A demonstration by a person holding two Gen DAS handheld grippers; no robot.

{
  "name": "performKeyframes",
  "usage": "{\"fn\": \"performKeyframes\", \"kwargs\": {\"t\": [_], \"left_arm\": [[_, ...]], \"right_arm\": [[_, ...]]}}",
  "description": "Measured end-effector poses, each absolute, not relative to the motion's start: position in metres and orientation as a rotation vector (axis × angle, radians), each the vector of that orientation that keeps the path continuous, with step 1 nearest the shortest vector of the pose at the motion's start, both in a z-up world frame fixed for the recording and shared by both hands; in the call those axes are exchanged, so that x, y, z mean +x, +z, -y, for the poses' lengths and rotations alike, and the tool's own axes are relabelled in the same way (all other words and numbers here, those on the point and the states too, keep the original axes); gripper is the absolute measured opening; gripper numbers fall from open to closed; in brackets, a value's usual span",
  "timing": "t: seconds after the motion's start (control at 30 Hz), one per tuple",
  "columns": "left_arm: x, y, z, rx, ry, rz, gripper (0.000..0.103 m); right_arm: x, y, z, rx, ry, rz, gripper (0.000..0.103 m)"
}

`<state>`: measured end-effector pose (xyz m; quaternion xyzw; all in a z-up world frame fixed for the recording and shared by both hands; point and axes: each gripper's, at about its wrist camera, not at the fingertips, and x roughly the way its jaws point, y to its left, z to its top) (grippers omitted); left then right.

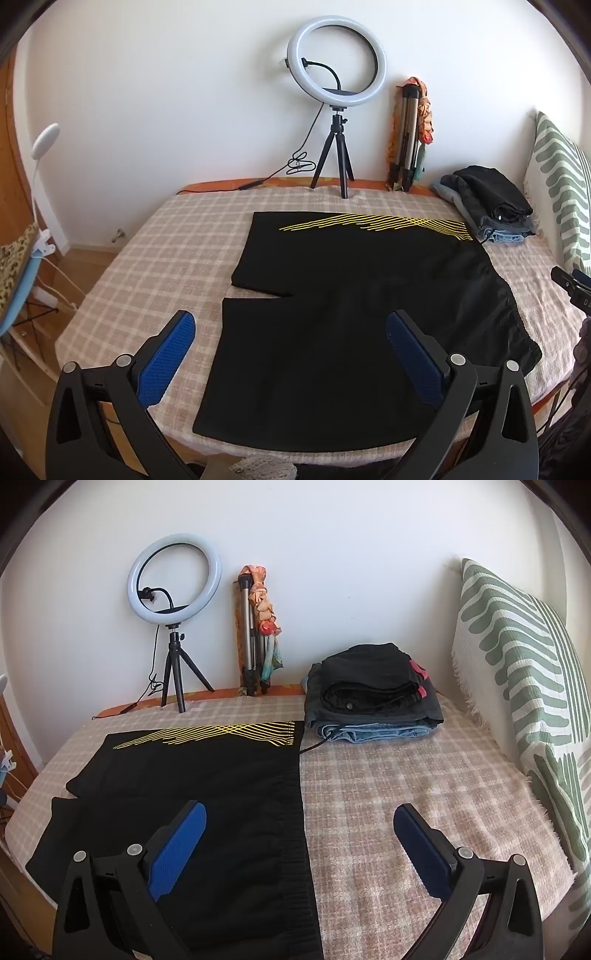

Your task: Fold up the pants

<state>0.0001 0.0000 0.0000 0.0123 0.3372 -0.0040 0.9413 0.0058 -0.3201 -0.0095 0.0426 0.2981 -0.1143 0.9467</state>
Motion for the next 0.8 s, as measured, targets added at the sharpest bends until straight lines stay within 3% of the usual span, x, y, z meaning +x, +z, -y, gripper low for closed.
{"fn": "performKeyframes", "kwargs": {"t": [0.8], "left_arm": [[-0.0001,0.0008,-0.001,0.023,-0.012,-0.683,0.103]], "right_arm": [[0.0067,-0.0099,0.3189,0.085,-0.223,-0.616,0.103]]}}
